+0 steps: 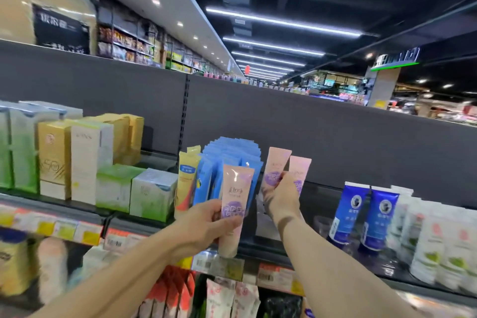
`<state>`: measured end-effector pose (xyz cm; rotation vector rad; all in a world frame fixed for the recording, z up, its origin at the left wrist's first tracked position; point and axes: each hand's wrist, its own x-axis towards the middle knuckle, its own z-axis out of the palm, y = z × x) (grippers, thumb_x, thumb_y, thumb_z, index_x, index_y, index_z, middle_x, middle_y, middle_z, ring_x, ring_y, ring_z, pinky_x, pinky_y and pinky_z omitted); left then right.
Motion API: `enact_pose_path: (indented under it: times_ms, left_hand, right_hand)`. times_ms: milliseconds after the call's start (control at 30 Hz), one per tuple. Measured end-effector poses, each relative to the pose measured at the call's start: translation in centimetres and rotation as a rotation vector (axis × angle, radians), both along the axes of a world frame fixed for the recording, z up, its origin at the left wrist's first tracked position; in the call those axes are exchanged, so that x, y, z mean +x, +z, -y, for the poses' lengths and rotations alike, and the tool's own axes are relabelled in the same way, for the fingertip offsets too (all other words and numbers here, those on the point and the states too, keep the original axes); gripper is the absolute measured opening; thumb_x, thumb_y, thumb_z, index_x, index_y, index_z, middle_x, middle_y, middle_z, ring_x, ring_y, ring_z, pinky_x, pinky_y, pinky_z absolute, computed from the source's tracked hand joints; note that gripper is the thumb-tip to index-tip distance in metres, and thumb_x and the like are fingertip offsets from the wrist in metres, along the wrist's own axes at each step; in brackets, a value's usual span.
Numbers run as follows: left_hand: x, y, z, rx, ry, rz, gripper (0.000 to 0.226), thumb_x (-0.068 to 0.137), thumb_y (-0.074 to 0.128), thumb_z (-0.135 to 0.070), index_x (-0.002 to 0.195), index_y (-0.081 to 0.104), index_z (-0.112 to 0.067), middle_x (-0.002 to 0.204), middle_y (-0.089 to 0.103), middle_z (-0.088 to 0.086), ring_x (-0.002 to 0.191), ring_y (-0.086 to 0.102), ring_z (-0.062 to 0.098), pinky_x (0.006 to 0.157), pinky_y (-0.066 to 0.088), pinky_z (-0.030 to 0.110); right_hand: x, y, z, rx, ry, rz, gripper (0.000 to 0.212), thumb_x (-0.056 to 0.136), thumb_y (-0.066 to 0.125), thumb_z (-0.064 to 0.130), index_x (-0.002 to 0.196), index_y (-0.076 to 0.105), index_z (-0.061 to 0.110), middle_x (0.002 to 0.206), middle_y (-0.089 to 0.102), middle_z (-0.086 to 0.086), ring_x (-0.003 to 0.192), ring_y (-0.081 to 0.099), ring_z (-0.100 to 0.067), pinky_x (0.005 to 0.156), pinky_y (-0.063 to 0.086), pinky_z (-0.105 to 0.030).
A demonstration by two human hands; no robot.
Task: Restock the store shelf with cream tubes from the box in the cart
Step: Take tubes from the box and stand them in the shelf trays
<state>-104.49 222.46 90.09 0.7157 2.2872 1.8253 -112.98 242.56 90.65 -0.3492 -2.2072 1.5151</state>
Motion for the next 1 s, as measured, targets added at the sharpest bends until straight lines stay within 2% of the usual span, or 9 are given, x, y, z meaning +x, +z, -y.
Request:
enact_pose_path:
  times_ms: [100,367,467,533,667,767,867,933,1000]
  left_hand:
    - [-0.4,-0.1,0.2,-0.005,-0.024,0.009,0.020,0.090,0.065,-0.033,0.097,0.063,-0.014,0.085,0.067,-0.002,0.079,0.064,0.008,0.076,0.054,0.027]
    - [-0.5,0.0,0.3,-0.042,-0.019,0.014,0.025,0.089,0.063,-0.041,0.102,0.065,-0.019,0.100,0.071,0.001,0.093,0.067,0.014,0.085,0.057,0.031]
    - [-0.4,0.2,0.1,-0.049,-0.001,0.013,0.020,0.091,0.061,-0.039,0.103,0.065,-0.023,0.101,0.071,-0.002,0.095,0.067,0.012,0.086,0.056,0.031]
    - [-0.3,0.4,-0.1,-0.040,0.010,0.024,0.019,0.092,0.062,-0.039,0.103,0.066,-0.023,0.100,0.072,-0.003,0.097,0.068,0.015,0.089,0.056,0.036]
    - [0.0,1.0,-1.2,-0.015,0.018,0.008,0.017,0.093,0.062,-0.040,0.102,0.066,-0.026,0.100,0.073,-0.004,0.097,0.068,0.017,0.089,0.057,0.042]
    - [0.4,2.1,-2.9,0.023,0.076,-0.039,0.013,0.094,0.060,-0.038,0.104,0.064,-0.030,0.096,0.073,-0.008,0.085,0.069,0.011,0.068,0.059,0.025]
    - [0.5,2.8,-5.1,0.119,0.137,-0.005,0.017,0.092,0.063,-0.037,0.107,0.065,-0.028,0.092,0.074,-0.006,0.080,0.071,0.016,0.062,0.061,0.031]
    - [0.5,3.1,-6.4,0.146,0.159,0.023,0.017,0.091,0.065,-0.036,0.104,0.065,-0.026,0.095,0.074,-0.003,0.084,0.072,0.019,0.071,0.062,0.039]
    - [0.1,3.2,-7.4,0.169,0.148,0.042,0.020,0.091,0.065,-0.033,0.107,0.065,-0.022,0.099,0.073,-0.003,0.083,0.070,0.012,0.068,0.059,0.026]
  right_hand:
    - [-1.1,-1.5,-0.2,0.009,-0.008,-0.065,0.023,0.071,0.050,0.054,0.084,0.051,0.035,0.085,0.062,0.001,0.090,0.060,-0.020,0.085,0.052,-0.035]
    - [-1.2,-1.2,0.3,-0.366,-0.170,0.026,0.019,0.094,0.051,0.041,0.090,0.058,0.024,0.093,0.066,-0.002,0.085,0.061,-0.017,0.081,0.055,-0.037]
    - [-1.4,-0.7,0.2,-0.072,-0.136,0.170,0.022,0.100,0.042,0.028,0.098,0.057,0.012,0.100,0.062,-0.004,0.082,0.058,-0.021,0.061,0.046,-0.026]
    - [-0.5,-0.3,0.0,0.145,-0.069,0.193,0.030,0.102,0.039,0.023,0.110,0.057,0.000,0.100,0.060,-0.004,0.096,0.061,-0.036,0.066,0.051,-0.028]
    - [4.0,2.4,-0.3,0.187,-0.150,0.055,0.015,0.092,0.063,0.019,0.106,0.067,0.013,0.098,0.068,-0.003,0.085,0.064,-0.019,0.076,0.053,-0.029]
    - [8.5,4.9,-1.7,0.000,0.210,0.047,0.021,0.088,0.066,0.009,0.108,0.068,0.017,0.094,0.073,-0.004,0.077,0.069,-0.018,0.070,0.060,-0.036]
    - [12.2,6.1,-1.2,0.218,0.542,0.245,0.040,0.078,0.074,0.009,0.113,0.061,0.024,0.095,0.072,0.005,0.087,0.069,-0.012,0.072,0.056,-0.026]
    - [12.2,5.6,-0.6,0.346,0.412,0.192,0.043,0.077,0.072,0.006,0.114,0.055,0.019,0.088,0.065,0.010,0.081,0.062,-0.008,0.074,0.053,-0.026]
    - [11.3,4.9,-0.5,0.490,0.250,0.113,0.036,0.083,0.067,0.006,0.114,0.053,0.019,0.091,0.062,0.010,0.082,0.058,-0.008,0.075,0.051,-0.025]
